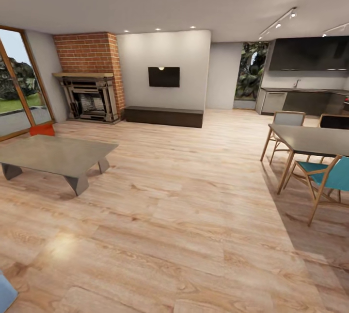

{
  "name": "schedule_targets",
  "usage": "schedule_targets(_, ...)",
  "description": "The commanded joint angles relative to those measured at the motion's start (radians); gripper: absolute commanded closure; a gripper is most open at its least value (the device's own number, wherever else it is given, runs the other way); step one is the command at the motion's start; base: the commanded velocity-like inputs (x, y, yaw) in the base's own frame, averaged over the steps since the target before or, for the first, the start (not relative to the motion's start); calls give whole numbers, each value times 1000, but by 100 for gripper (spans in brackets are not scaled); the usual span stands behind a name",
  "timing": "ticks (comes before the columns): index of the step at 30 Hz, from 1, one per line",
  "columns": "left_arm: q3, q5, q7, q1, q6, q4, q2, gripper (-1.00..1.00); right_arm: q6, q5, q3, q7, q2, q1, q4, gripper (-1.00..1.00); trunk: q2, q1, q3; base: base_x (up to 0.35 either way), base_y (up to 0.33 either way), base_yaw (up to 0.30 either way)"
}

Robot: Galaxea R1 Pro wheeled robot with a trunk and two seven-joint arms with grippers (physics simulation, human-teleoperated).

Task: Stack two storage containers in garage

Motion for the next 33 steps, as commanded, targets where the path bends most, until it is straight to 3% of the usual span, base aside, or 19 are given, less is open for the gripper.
schedule_targets(1, 2, 6, 3, -1, 3, 0, 0, -100, -5, -8, 8, -2, 1, -1, 3, -100, -1, 1, -1, 323, 0, 0)
schedule_targets(33, 2, 6, 3, 12, 3, -2, 1, -100, -4, -8, 9, -2, 0, -1, 4, -100, -1, 1, -1, 324, 0, 0)
